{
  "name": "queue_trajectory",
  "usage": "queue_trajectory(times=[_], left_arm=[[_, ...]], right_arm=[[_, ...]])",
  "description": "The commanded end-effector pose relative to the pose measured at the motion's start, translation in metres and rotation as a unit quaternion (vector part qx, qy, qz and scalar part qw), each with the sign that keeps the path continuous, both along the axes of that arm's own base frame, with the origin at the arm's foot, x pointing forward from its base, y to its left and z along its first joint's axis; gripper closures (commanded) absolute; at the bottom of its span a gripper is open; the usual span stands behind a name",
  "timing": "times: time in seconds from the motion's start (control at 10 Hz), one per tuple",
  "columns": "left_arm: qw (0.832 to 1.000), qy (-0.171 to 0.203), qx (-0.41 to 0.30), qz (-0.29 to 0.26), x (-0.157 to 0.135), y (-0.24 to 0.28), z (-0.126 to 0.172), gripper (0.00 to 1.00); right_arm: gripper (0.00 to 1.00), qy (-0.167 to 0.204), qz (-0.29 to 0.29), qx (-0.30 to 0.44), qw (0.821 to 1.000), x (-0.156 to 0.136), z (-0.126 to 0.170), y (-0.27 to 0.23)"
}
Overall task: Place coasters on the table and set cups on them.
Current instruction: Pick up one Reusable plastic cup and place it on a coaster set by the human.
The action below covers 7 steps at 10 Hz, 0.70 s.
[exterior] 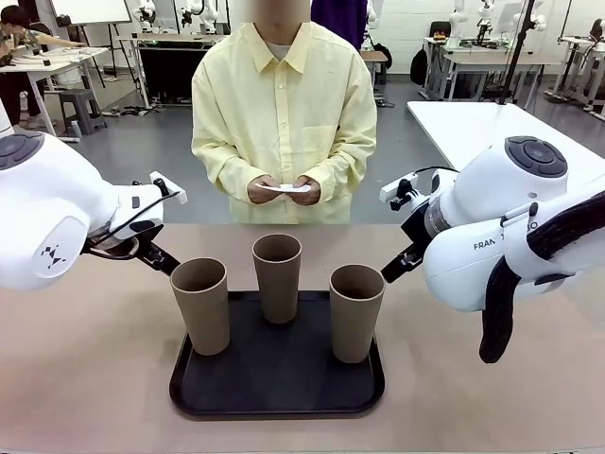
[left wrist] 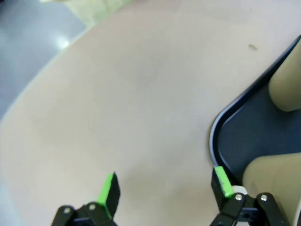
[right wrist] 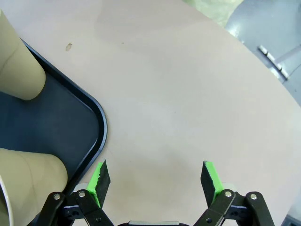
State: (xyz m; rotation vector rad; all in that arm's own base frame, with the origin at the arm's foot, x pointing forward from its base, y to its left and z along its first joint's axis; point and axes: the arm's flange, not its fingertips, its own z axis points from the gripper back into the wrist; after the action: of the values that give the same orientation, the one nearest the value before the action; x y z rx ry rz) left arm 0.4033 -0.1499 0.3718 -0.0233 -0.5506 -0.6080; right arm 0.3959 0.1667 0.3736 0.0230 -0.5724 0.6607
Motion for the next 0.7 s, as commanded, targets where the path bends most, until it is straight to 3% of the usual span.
queue_trajectory(times=[0.0,0.2,0.3,0.4,0.6], left_arm=[[1.0,0.0,0.0,0.0,0.0,0.0,0.0,0.0],[1.0,-0.005,-0.021,-0.005,-0.004,0.021,0.063,0.0],[0.999,0.019,-0.026,0.007,-0.014,0.033,0.089,0.0],[0.998,0.054,-0.031,0.007,-0.028,0.047,0.107,0.0],[0.986,0.162,-0.042,0.008,-0.067,0.058,0.127,0.0]], right_arm=[[0.0,0.0,0.0,0.0,1.0,0.0,0.0,0.0],[0.0,-0.01,-0.022,-0.031,0.999,-0.013,0.057,-0.007],[0.0,0.003,-0.033,-0.057,0.998,-0.033,0.081,-0.011],[0.0,0.033,-0.041,-0.087,0.995,-0.059,0.102,-0.023],[0.0,0.091,-0.056,-0.123,0.987,-0.11,0.112,-0.039]])
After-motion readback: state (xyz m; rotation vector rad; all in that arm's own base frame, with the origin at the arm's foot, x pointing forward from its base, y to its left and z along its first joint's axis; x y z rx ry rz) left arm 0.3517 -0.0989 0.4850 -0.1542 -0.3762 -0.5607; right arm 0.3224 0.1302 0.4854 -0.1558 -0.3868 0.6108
